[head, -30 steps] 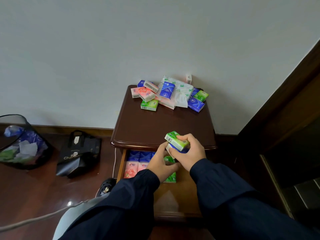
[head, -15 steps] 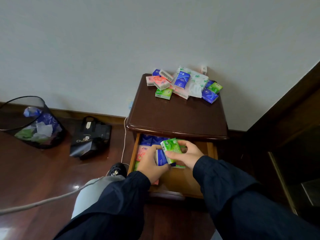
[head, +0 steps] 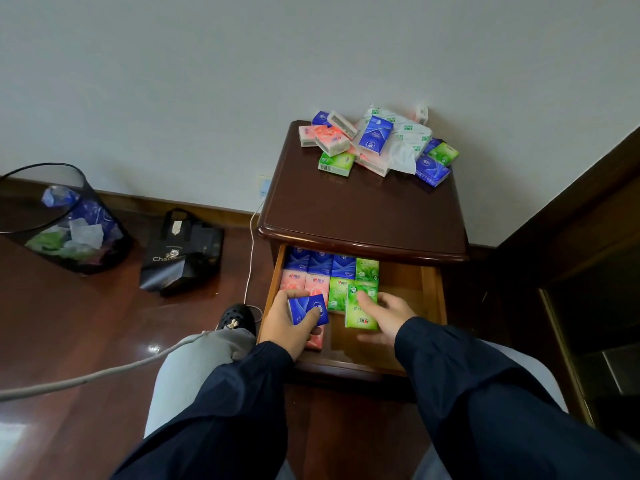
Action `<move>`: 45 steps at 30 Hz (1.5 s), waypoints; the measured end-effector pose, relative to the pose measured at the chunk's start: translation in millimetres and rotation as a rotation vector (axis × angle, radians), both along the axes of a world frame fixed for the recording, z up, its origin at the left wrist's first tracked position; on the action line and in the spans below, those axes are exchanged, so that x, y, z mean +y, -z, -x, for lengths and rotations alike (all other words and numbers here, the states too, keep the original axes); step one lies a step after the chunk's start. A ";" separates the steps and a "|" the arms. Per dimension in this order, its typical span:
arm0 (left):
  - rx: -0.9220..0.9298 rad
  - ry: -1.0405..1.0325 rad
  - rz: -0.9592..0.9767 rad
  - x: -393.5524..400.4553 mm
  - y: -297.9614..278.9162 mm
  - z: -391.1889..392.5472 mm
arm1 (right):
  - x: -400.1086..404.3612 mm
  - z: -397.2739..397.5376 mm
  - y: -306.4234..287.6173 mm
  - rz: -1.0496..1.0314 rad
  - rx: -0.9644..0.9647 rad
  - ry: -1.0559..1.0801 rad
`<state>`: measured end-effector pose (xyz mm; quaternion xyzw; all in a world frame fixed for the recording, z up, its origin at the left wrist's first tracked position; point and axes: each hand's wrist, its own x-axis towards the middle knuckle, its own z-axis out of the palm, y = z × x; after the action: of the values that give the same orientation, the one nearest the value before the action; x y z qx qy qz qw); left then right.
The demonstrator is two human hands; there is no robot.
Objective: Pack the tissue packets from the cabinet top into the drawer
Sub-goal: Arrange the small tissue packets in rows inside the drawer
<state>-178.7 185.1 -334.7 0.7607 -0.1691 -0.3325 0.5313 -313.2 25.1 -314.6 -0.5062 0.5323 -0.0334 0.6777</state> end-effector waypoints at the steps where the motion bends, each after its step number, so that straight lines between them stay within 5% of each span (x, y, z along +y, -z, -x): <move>1: 0.008 -0.007 0.006 -0.4 -0.1 0.3 | 0.6 -0.3 1.5 -0.022 0.008 0.007; 8: -0.042 -0.006 -0.028 -1.0 -0.8 1.0 | 3.8 1.2 12.0 0.114 0.186 -0.202; 14: -0.007 -0.057 0.004 -1.2 2.4 0.4 | 0.5 -0.9 12.9 -0.010 0.067 0.013; 26: -0.068 -0.051 -0.046 0.9 5.0 -3.0 | 7.2 -10.6 28.9 -0.015 0.283 -0.043; 45: 0.107 -0.088 0.005 -2.0 7.5 -1.3 | 21.1 -17.5 28.7 -0.139 0.258 0.087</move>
<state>-177.4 183.2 -342.2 0.7471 -0.1076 -0.3486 0.5557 -295.7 46.2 -343.3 -0.4345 0.6374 0.0393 0.6350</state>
